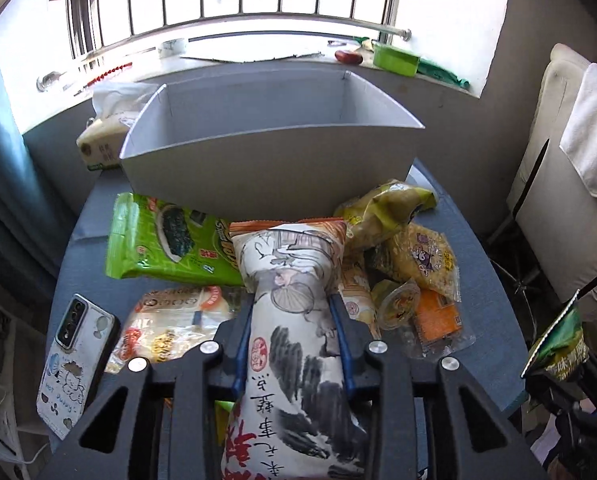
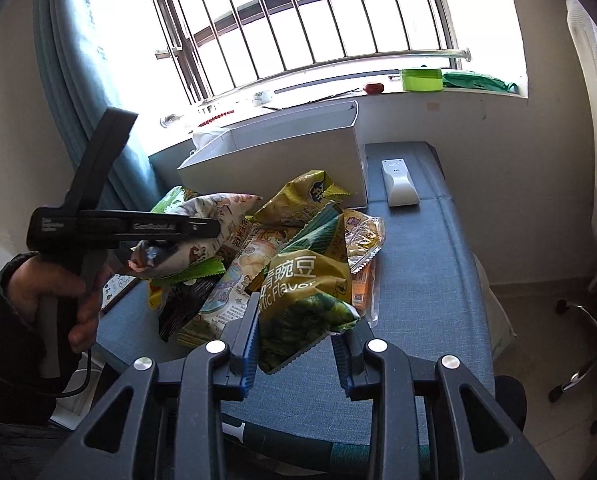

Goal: Organize snacks
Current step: 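Grasp the white-and-red rice cracker bag with the left gripper while the right grasps a green-yellow bag, then drop the rice cracker bag into the white box with the left gripper while the right drops its bag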

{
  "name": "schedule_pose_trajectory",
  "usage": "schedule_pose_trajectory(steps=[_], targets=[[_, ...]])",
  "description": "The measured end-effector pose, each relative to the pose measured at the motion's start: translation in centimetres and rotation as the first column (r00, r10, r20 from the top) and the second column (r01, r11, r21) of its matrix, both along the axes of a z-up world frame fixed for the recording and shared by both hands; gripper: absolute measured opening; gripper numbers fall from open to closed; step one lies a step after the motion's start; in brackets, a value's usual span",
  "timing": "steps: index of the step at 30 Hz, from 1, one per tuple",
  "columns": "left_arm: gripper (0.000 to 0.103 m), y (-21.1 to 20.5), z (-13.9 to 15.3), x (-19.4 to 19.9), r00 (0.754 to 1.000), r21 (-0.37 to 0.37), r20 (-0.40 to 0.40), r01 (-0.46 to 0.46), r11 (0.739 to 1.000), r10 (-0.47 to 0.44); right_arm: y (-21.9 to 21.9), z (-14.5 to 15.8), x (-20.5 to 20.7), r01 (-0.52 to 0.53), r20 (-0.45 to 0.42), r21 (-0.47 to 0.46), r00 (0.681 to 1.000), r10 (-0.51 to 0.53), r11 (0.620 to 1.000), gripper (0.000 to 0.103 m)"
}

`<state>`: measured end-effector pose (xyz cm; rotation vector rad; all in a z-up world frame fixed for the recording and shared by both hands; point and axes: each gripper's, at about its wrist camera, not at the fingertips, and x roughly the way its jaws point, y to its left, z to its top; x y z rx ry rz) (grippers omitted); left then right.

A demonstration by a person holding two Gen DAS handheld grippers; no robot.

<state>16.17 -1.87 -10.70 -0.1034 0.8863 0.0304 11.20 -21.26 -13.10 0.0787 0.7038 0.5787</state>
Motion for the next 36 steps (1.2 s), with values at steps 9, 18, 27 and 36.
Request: schedule_pose_trajectory(steps=[9,18,27,36], targets=[[0.037,5.0,6.3,0.9,0.969,-0.093,0.244,-0.021,0.995,0.043,1.9,3.0,3.6,-0.021,0.058,0.015,0.998,0.021,1.000,0.035],[0.037,9.8,8.0,13.4,0.971,-0.142,0.215,-0.078,0.987,0.108,9.2,8.4,17.4,-0.030,0.027,-0.028,0.999,0.031,0.999,0.035],[0.079,11.2,5.7,18.1,0.974,-0.159,0.146,-0.148,0.976,0.172,12.4,8.2,26.3,0.025,-0.029,-0.095,0.999,-0.028,0.995,0.072],[0.103,10.9,8.0,13.8,0.964,-0.071,0.249,-0.076,0.995,0.092,11.5,9.1,24.7,0.074,0.056,-0.072,0.996,-0.070,0.995,0.103]])
